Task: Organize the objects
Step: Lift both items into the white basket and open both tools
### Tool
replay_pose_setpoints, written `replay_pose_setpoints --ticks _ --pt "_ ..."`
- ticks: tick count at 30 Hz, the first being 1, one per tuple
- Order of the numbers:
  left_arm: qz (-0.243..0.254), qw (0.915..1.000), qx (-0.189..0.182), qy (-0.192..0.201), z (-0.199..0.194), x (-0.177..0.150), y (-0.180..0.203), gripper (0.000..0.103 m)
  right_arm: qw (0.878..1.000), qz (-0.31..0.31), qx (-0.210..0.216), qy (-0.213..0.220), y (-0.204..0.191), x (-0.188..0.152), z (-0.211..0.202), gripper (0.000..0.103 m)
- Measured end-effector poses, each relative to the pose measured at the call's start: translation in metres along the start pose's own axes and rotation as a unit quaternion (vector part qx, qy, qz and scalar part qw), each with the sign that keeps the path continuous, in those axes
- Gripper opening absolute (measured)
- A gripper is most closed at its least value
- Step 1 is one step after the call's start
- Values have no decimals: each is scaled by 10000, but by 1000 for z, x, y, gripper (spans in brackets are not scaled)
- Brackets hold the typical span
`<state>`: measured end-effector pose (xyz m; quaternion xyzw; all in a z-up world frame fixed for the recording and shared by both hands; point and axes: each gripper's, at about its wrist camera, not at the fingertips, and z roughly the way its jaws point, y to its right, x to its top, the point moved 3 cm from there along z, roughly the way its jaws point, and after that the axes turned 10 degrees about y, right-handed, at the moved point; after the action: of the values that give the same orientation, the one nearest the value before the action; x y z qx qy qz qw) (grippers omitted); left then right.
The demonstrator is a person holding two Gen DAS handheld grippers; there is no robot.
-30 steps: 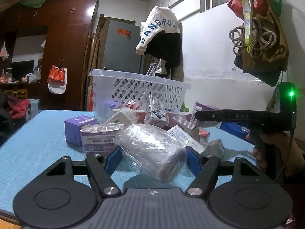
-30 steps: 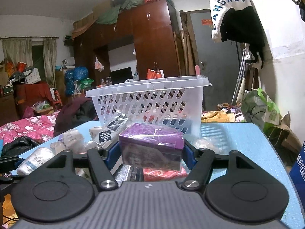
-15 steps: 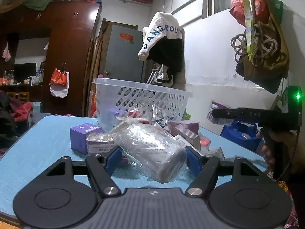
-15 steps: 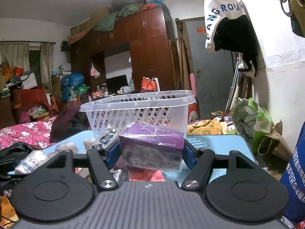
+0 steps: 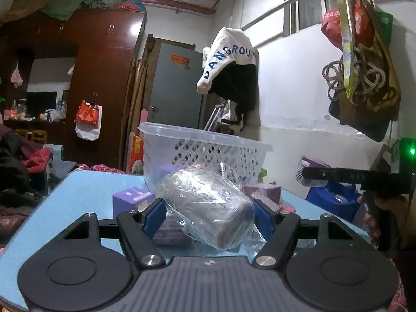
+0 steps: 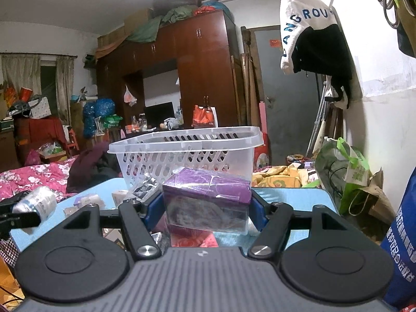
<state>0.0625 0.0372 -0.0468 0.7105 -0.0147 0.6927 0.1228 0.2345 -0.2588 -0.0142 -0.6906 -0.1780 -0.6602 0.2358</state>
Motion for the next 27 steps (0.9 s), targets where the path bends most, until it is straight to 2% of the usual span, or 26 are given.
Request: replay_pose_setpoints --ticks 10,16,22,25,27 --pt "-78 9998 82 145 4 15 -15 75 10000 -27 74 13 0 5 3 69" --pt "-100 9992 58 394 21 51 -21 75 9995 -1 287 91 1 24 10 69" --pt "-184 9987 -254 407 82 115 -17 75 9978 -276 559 241 -7 71 46 69" --pt "-189 9992 -337 32 136 141 -15 75 9977 -406 498 215 -9 92 77 69" --pt "-275 9989 -243 -298 172 144 -17 75 9980 -338 541 41 -6 96 100 69"
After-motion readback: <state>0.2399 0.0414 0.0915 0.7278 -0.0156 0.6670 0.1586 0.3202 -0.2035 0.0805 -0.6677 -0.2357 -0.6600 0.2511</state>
